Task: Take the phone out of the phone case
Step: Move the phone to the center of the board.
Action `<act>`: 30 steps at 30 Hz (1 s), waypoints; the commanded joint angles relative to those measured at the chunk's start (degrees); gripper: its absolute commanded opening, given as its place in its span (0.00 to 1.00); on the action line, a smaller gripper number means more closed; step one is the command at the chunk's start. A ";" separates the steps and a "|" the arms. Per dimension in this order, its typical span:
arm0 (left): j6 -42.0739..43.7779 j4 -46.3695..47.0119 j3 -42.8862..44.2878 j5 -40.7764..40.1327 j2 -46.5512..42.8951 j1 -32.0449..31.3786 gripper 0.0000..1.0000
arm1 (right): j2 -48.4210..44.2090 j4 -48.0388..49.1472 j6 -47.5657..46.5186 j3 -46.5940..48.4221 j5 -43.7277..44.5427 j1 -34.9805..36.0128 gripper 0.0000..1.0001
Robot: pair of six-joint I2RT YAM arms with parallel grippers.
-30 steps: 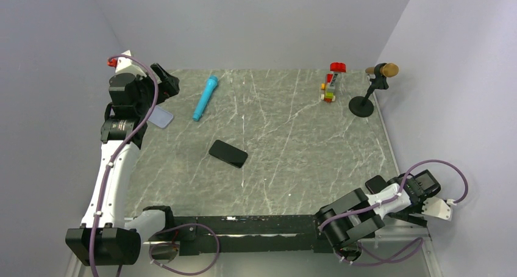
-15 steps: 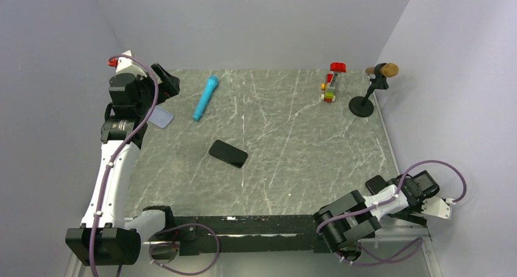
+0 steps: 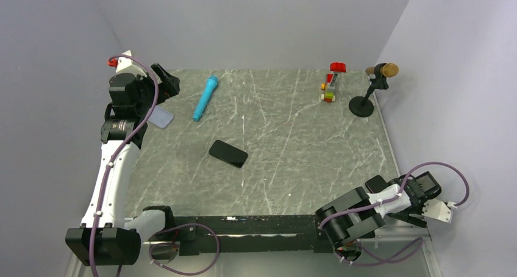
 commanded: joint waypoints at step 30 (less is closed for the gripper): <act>0.38 3.26 -0.01 2.39 -0.58 -0.14 1.00 | -5.09 -1.52 5.64 -6.69 -14.76 5.32 1.00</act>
